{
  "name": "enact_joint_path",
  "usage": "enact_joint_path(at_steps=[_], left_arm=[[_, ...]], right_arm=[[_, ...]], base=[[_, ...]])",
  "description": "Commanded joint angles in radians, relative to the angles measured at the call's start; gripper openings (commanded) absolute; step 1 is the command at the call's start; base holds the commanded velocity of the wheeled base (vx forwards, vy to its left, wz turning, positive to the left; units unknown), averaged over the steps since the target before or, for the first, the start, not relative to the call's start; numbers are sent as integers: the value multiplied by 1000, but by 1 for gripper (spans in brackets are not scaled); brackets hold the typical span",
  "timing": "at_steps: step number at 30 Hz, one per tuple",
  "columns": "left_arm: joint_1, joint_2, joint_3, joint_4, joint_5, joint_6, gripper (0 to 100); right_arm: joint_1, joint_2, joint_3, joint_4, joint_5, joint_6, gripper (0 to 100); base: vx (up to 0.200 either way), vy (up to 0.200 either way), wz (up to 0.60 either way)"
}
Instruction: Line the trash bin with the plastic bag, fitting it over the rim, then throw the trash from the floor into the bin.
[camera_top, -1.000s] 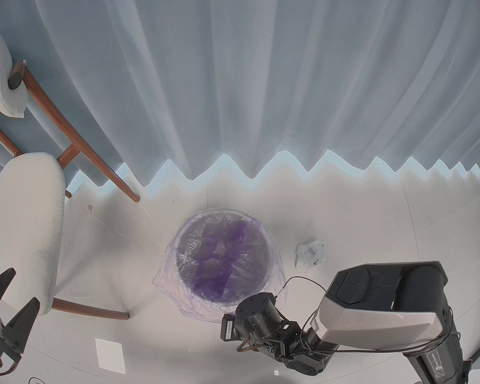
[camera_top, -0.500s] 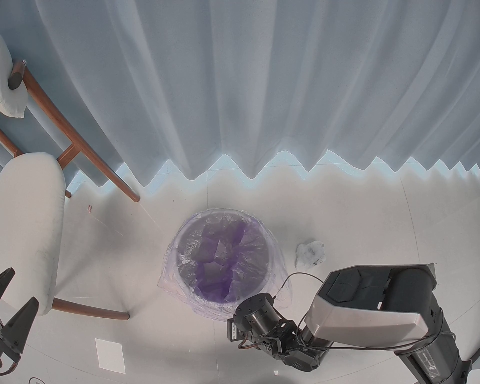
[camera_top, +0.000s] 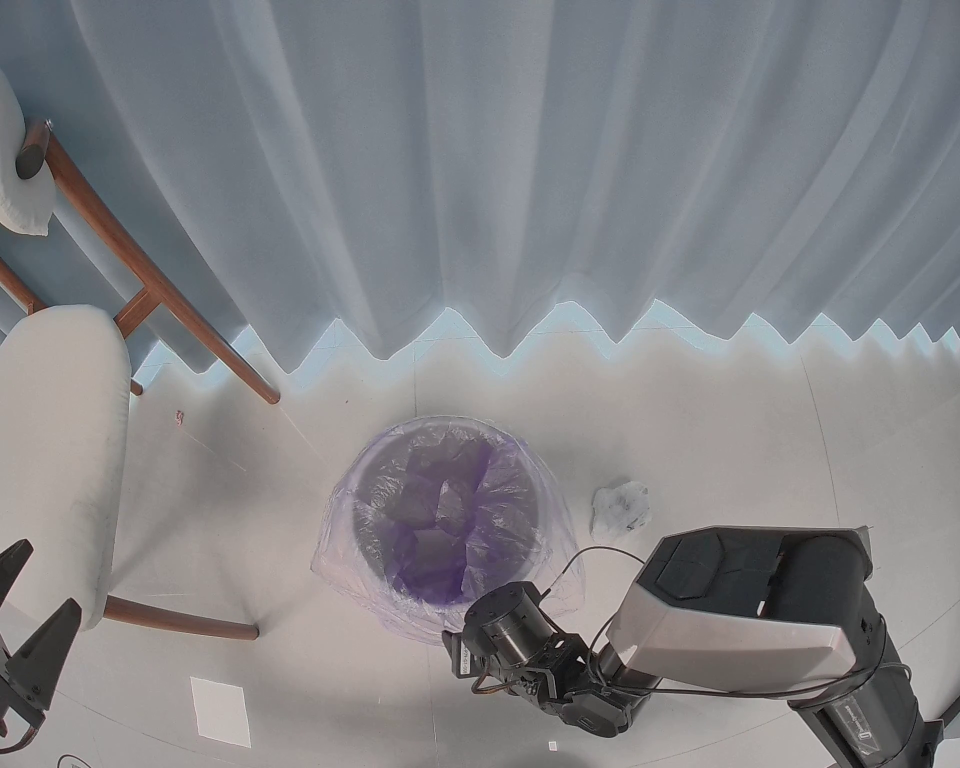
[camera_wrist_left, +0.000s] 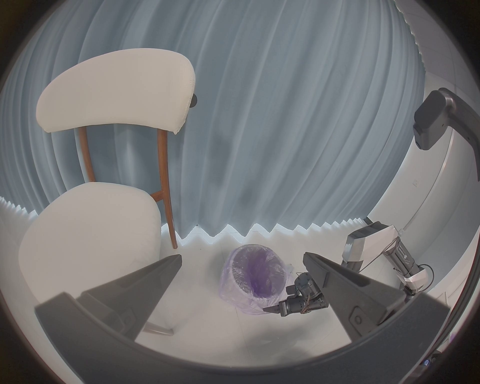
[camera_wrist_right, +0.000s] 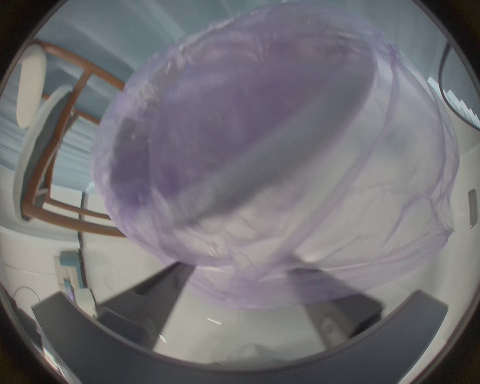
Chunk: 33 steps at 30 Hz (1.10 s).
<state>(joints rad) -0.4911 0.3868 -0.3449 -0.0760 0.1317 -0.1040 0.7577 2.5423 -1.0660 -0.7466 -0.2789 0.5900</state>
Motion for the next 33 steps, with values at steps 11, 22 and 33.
enact_joint_path(at_steps=[11,22,33], left_arm=[[40,1,-8,-4,-4,1,100],[40,18,-43,-4,-7,6,100],[40,17,-51,-1,-4,4,100]], right_arm=[[104,-484,386,-46,109,152,100],[-316,-606,589,-53,165,33,100],[-385,-307,549,-346,202,-162,100]], base=[[0,0,0],[0,0,0],[0,0,0]])
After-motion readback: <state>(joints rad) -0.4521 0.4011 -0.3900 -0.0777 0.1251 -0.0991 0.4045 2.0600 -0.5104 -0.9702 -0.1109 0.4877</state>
